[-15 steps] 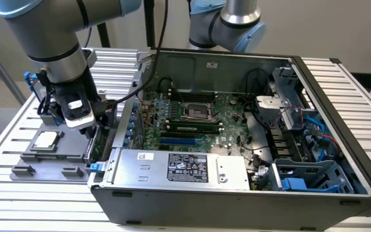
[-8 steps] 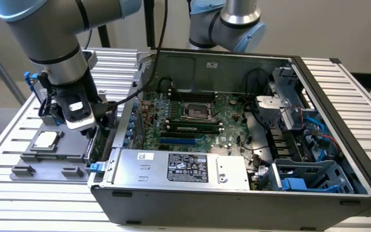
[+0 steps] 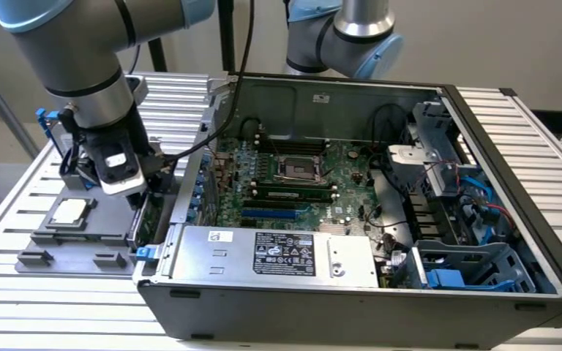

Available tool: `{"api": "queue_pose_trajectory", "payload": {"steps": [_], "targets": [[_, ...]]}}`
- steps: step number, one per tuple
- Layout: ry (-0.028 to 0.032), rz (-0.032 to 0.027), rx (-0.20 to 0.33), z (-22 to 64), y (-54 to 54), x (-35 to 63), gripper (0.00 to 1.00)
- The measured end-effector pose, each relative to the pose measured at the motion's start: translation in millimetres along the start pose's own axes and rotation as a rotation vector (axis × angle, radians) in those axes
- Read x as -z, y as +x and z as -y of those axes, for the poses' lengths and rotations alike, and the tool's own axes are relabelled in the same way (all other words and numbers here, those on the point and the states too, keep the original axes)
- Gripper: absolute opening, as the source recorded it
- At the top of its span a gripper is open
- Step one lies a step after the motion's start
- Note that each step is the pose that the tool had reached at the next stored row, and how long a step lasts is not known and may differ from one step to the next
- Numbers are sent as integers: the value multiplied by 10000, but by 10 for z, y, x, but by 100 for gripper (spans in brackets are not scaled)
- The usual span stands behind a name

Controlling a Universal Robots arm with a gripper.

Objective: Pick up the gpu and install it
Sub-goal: 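Pick up the gpu and move the gpu toward the slot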

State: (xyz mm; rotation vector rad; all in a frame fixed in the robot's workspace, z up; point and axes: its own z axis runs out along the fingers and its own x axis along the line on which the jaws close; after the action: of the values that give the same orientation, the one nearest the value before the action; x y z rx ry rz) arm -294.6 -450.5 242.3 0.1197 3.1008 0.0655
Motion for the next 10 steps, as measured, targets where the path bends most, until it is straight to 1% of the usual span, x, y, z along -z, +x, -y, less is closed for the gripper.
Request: {"api": "queue_pose_trajectory", "payload": {"steps": [1, 2, 5, 6, 7, 10], "targets": [[1, 0, -2, -6, 1, 0, 48], [0, 1, -3, -11, 1, -1, 41], [0, 14, -3, -17, 2, -10, 41], [0, 20, -2, -18, 2, -14, 39], [0, 25, -2, -19, 2, -18, 32], [-2, 39, -1, -24, 3, -30, 32]]}}
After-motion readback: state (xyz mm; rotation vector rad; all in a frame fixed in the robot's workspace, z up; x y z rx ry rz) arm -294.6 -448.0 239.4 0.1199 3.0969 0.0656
